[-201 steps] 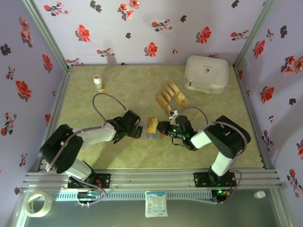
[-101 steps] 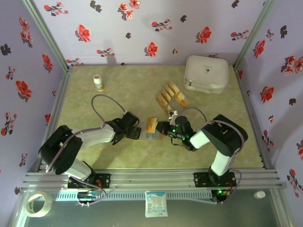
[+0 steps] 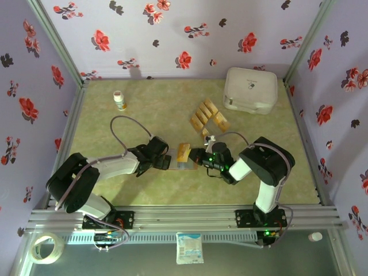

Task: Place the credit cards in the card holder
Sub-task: Insert the credit card into the card slot.

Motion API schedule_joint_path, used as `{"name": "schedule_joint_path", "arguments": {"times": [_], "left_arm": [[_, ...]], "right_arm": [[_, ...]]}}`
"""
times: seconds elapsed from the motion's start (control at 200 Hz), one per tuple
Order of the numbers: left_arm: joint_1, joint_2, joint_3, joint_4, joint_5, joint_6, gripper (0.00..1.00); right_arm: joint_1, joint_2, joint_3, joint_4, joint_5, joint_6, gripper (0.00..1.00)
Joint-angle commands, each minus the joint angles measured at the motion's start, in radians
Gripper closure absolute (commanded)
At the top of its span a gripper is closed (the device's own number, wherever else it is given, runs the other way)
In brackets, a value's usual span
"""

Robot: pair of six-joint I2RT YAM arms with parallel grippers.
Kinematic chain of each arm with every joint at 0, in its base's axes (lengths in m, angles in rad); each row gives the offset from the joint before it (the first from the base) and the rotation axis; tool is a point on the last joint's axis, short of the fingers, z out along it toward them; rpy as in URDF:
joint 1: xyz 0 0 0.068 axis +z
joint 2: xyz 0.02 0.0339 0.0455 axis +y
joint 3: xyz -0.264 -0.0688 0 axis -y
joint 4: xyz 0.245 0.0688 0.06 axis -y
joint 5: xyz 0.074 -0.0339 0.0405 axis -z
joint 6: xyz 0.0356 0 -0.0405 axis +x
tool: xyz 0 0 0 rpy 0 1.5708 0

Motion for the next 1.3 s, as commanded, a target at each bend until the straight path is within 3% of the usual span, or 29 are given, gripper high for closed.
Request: {"name": "schedule_joint_path", "arguments": {"times": [0.0,1.295], "left_arm": [[-0.007,-0.013,-0.016,-0.015,-0.028,-0.01,0.0],[-0.007,-0.013,-0.01,-0.013,-0.028,-0.009,0.0]], "right_arm": [[0.01,0.018,-0.003,0.043,-0.009,0.006,1.0],[0.033,0.079,-0.044,0.06,-0.064,0.007,1.0]]}}
